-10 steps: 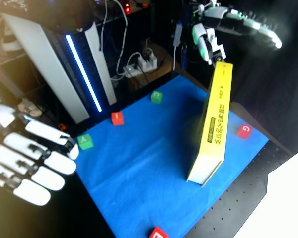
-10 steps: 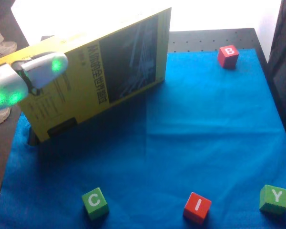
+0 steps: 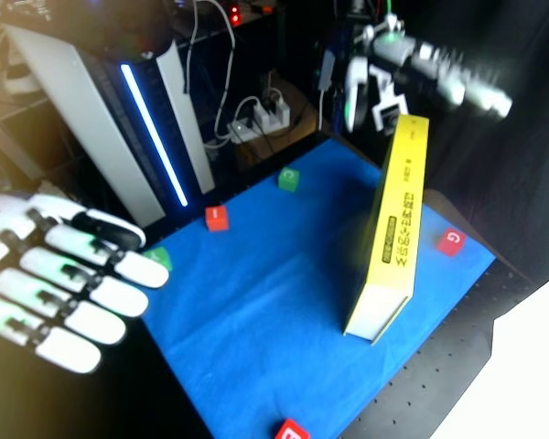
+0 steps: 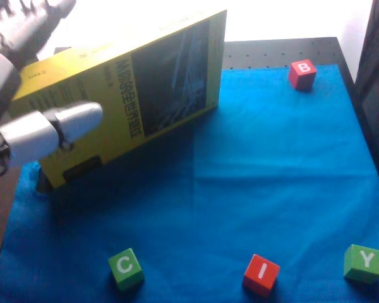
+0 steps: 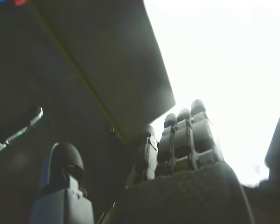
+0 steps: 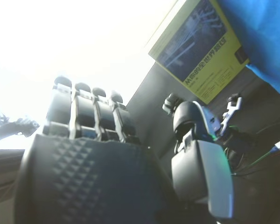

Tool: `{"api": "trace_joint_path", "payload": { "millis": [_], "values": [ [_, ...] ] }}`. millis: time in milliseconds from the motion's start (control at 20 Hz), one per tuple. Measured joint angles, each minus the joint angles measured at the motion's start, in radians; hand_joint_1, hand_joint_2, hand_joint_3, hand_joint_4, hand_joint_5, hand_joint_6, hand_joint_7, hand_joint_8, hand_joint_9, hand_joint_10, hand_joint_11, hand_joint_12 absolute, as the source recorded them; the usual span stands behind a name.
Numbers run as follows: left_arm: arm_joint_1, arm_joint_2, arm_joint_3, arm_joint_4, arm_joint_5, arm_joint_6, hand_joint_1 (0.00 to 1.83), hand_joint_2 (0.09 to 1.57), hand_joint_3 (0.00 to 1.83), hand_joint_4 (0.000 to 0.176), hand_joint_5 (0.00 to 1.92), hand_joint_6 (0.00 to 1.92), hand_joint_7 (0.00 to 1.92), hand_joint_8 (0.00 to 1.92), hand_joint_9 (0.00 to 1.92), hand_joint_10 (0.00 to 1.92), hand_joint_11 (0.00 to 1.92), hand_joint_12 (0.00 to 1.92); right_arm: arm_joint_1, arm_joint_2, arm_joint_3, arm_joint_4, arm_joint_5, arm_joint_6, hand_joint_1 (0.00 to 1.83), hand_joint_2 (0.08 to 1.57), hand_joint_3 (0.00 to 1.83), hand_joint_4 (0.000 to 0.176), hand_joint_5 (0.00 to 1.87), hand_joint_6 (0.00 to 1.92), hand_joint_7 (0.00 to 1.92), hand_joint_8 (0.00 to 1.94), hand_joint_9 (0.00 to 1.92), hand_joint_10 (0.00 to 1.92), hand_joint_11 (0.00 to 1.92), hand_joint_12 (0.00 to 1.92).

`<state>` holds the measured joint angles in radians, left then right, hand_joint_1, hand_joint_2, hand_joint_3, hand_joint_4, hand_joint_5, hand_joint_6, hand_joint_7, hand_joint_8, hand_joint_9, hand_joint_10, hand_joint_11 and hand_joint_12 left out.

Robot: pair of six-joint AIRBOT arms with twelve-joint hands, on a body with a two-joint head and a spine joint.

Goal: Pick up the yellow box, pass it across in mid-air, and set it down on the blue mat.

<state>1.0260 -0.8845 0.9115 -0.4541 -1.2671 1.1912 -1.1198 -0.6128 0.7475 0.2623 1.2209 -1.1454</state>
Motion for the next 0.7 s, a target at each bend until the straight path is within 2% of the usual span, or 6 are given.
{"api": "trace_joint_path", "payload": {
  "millis": [50,100,150,200,300,700],
  "values": [
    [-0.002,-0.007,0.014,-0.008,0.004,-0.013,0.55,1.1,0.0,0.115,0.0,0.0,0.0,0.0,0.0,0.0,0.01,0.48,0.0,0.0,0.0,0.001,0.0,0.0,0.27,1.27,0.0,0.02,0.0,0.0,0.0,0.0,0.0,0.0,0.0,0.0],
    [-0.005,-0.011,0.027,-0.022,0.009,-0.023,0.63,1.13,0.01,0.041,0.26,0.09,0.35,0.25,0.24,0.7,0.07,1.42,0.0,0.0,0.0,0.003,0.001,0.0,0.29,1.27,0.0,0.04,0.0,0.0,0.0,0.0,0.0,0.0,0.0,0.0],
    [-0.005,-0.011,0.027,-0.031,0.01,-0.032,0.7,1.14,0.0,0.0,0.34,0.83,0.51,0.99,0.5,1.39,0.41,1.82,0.0,0.0,0.0,0.003,0.001,0.0,0.3,1.27,0.0,0.04,0.0,0.0,0.0,0.0,0.0,0.0,0.0,0.0],
    [-0.005,-0.011,0.027,-0.037,0.013,-0.032,0.93,1.13,0.0,0.0,0.78,1.7,0.97,1.73,1.08,1.82,1.13,1.9,0.0,-0.001,0.0,0.003,0.0,0.0,0.32,1.26,0.0,0.044,0.0,0.0,0.0,0.0,0.0,0.0,0.0,0.0],
    [-0.005,-0.016,0.027,-0.035,0.007,-0.037,1.16,1.16,0.0,0.0,1.29,1.91,1.48,1.91,1.6,1.92,1.69,1.92,0.0,-0.002,0.0,0.003,0.001,0.0,0.29,1.27,0.0,0.018,0.0,0.0,0.0,0.0,0.0,0.0,0.0,0.0],
    [-0.005,-0.007,-0.007,0.032,-0.021,-0.036,1.22,1.19,0.0,0.0,1.16,1.92,1.4,1.92,1.55,1.92,1.64,1.92,0.021,-0.002,0.002,-0.017,0.0,0.0,0.31,1.24,0.0,0.039,0.0,0.0,0.0,0.0,0.0,0.0,0.0,0.0]
  ]
}}
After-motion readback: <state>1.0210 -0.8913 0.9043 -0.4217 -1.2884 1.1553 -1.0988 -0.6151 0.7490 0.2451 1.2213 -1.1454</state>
